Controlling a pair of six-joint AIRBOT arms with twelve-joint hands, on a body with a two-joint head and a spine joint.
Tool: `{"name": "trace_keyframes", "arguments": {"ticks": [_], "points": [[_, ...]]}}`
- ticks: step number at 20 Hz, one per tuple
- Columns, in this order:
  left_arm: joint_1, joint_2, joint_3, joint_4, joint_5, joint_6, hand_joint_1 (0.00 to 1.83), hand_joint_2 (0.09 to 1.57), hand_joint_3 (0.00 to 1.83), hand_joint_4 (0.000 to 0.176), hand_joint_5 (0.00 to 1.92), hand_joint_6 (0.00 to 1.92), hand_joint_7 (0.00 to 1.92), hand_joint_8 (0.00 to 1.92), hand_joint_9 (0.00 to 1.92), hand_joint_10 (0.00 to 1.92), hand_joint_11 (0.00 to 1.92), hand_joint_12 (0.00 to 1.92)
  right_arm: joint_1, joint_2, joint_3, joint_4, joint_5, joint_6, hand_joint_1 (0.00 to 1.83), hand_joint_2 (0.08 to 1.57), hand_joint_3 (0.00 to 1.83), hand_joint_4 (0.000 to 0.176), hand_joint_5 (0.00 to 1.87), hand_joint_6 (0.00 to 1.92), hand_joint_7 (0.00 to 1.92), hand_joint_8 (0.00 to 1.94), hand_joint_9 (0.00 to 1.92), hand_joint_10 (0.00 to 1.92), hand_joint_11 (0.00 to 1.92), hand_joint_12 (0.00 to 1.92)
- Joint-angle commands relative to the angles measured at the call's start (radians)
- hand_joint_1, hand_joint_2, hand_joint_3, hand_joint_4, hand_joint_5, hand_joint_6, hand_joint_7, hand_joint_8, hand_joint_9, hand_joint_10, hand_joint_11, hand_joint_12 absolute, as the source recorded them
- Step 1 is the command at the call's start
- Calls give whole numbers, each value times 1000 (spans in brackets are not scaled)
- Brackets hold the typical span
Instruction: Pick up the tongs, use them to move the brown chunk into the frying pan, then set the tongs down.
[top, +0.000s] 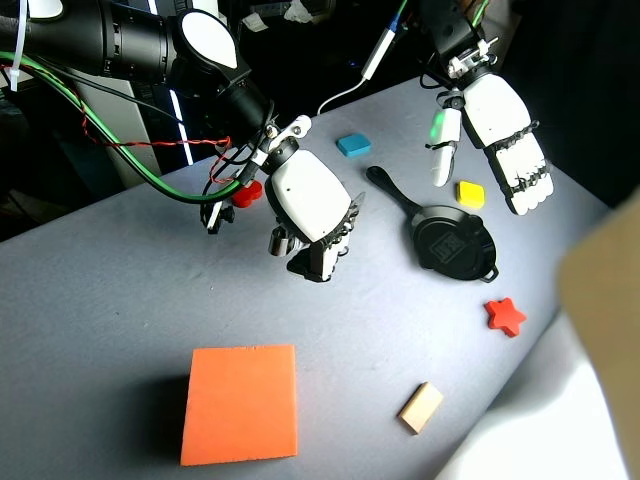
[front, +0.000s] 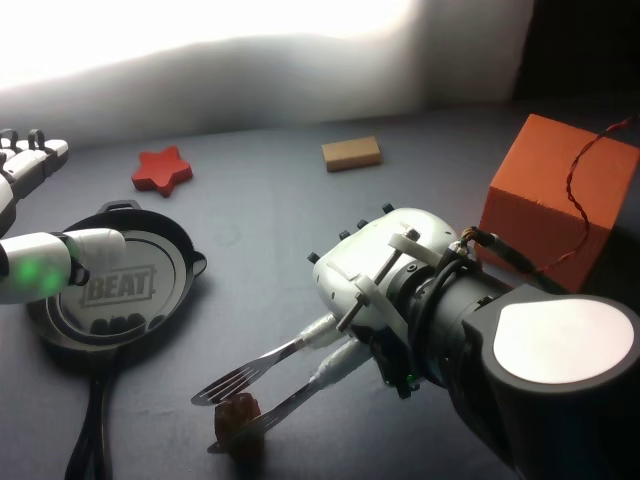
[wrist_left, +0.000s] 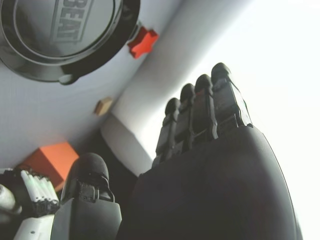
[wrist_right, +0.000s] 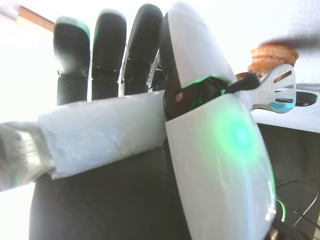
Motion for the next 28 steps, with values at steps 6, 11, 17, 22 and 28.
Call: {"name": "trace_keyframes", "arguments": {"ticks": [6,11,17,22,28], "points": [[-13,1,-6,36,-100,0,0,1172,0,29,18,4,19,0,5,0,2,2,-6,7,-1,-77,-5,-6,1377,1120,0,0,862,1046,1036,847,930,1314,771,1646],[-17,1,-8,36,-103,-1,0,1182,0,23,9,2,26,3,10,3,7,3,-19,8,4,-77,6,-6,1372,1131,1,0,845,1102,1023,862,893,1344,714,1644],[-18,1,-11,36,-106,0,0,1180,0,19,17,3,43,6,21,6,16,12,-41,7,18,-77,16,-8,1375,1121,0,0,861,1070,1038,850,922,1299,734,1612],[-17,1,-6,36,-108,0,0,1193,4,21,30,11,49,8,32,9,38,29,-40,5,20,-77,20,-15,1210,1148,2,0,858,1185,991,999,961,910,646,1599],[-11,0,3,36,-108,0,0,1185,1,13,41,0,42,0,30,0,0,117,-38,4,20,-77,21,-22,1090,1184,0,0,867,1176,1256,214,1070,684,690,1510]]}}
